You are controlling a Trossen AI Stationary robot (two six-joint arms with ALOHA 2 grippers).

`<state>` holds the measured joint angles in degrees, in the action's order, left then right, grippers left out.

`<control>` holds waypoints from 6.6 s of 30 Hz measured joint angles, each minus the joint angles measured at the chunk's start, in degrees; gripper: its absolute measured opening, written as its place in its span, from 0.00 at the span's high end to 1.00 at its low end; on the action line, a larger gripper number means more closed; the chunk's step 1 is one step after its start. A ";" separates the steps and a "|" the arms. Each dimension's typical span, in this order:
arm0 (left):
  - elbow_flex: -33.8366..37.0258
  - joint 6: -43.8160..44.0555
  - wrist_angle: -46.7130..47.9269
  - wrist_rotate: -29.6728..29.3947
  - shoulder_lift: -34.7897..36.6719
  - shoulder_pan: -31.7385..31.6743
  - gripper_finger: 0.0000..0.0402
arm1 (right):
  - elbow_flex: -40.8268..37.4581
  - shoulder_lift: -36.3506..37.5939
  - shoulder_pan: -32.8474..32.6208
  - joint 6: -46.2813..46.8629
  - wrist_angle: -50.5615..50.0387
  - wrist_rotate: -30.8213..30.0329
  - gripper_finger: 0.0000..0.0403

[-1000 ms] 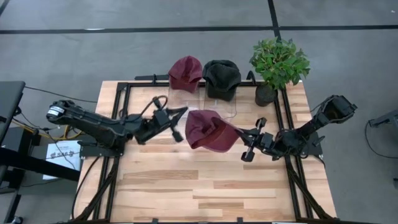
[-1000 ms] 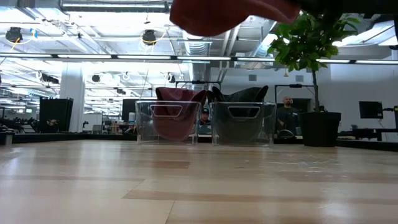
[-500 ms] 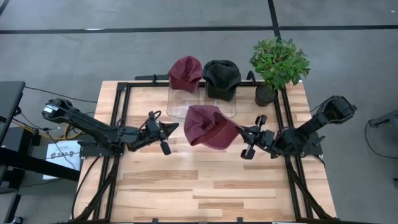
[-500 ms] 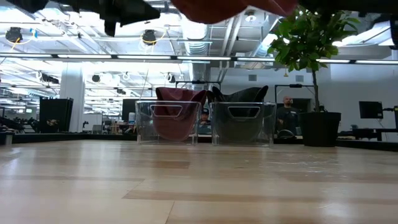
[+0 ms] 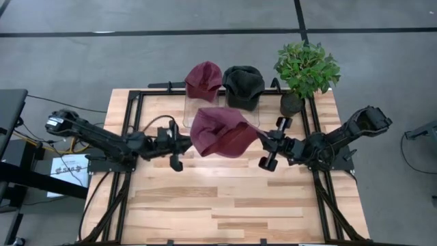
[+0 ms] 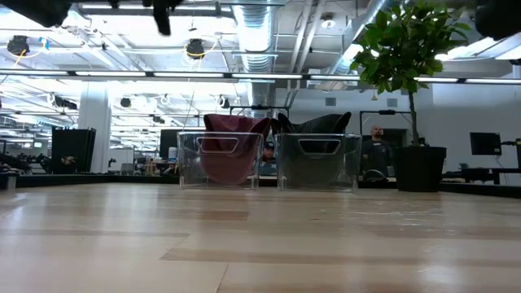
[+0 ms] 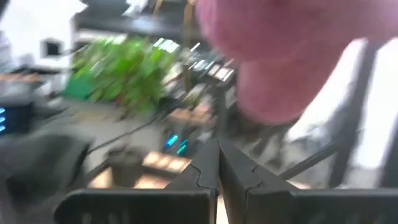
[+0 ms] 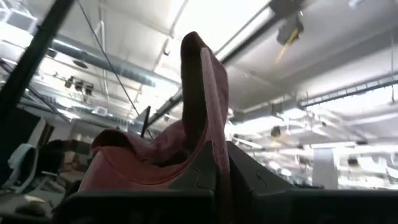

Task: Pick & Place hat
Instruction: Put the red cap into the left transparent bin

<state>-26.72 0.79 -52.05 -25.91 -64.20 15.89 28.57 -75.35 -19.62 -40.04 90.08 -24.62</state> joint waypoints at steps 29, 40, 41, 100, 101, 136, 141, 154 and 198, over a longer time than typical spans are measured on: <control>-23.15 3.12 -11.61 15.48 -20.23 -10.01 0.62 | 11.48 -0.02 11.17 -8.47 -0.11 3.33 0.99; -29.46 2.29 -11.44 10.45 -24.76 -10.04 0.62 | 11.48 -0.02 13.77 -8.45 -1.16 2.18 0.99; -29.59 2.28 -11.46 10.43 -24.76 -10.21 0.62 | 11.48 -0.02 13.74 -8.44 -1.52 2.16 0.99; -29.55 -5.05 9.23 8.26 -13.61 -14.02 0.97 | 11.44 0.33 11.23 -8.51 -14.13 -5.96 0.37; -29.55 -5.08 10.90 7.70 -12.61 -14.02 0.97 | 11.44 0.33 11.23 -8.51 -14.81 -5.93 0.36; -16.63 -7.56 41.25 -20.99 -5.29 -12.73 0.97 | 39.99 0.30 11.56 13.93 -79.68 -19.85 0.35; -16.41 -6.78 40.97 -20.78 -5.27 -10.92 0.97 | 50.95 -0.44 16.00 26.84 -100.99 -8.68 0.35; -16.42 -4.35 40.53 -20.60 -5.68 -7.48 0.97 | 67.73 -10.06 25.86 37.02 -122.83 9.28 0.35; -16.48 -4.80 40.01 -19.92 -6.49 -7.64 0.93 | 77.12 -18.71 24.76 29.02 -128.79 0.52 0.99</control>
<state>-43.20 -4.00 -12.04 -45.84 -70.70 8.25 105.69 -94.06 5.15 -11.03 -38.71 -24.10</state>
